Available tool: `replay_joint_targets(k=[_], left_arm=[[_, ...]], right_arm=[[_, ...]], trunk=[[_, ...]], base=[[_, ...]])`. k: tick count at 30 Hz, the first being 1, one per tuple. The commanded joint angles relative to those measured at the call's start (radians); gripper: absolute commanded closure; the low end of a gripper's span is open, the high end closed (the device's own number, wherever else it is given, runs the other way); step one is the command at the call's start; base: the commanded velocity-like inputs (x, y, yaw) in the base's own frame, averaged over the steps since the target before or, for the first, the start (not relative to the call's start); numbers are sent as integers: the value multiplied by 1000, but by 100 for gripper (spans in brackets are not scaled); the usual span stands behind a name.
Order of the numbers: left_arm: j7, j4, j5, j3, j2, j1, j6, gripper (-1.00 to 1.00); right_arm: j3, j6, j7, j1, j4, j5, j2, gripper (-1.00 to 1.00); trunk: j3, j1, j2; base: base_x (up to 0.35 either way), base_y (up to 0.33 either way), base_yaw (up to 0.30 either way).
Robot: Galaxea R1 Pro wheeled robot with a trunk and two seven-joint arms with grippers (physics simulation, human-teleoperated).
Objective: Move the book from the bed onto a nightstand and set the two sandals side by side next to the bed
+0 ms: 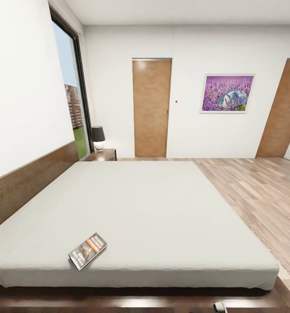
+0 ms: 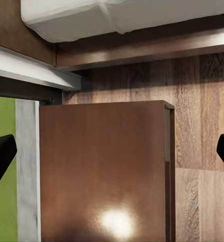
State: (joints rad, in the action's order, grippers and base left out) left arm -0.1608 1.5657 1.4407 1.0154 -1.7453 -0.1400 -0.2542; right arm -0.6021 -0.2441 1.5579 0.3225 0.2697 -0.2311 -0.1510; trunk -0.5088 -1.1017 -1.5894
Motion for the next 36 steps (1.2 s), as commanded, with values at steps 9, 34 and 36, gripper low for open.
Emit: replay_joint_targets(k=[9, 34, 36], left_arm=[[-6, 2, 10, 6, 0, -7, -4, -100], [-6, 0, 12, 5, 3, -7, -4, -100], [-6, 0, 13, 5, 3, -7, -4, -100]], right_arm=[[-9, -11, 5, 1, 0, -11, 1, -100], [-11, 27, -82, 2, 0, -7, 31, -100], [-11, 26, -92, 5, 0, -7, 37, -100]], trunk=[[-1, 0, -1], [-1, 0, -1], [-1, 0, -1]], base=[[0, 0, 2], [0, 0, 0], [0, 0, 0]])
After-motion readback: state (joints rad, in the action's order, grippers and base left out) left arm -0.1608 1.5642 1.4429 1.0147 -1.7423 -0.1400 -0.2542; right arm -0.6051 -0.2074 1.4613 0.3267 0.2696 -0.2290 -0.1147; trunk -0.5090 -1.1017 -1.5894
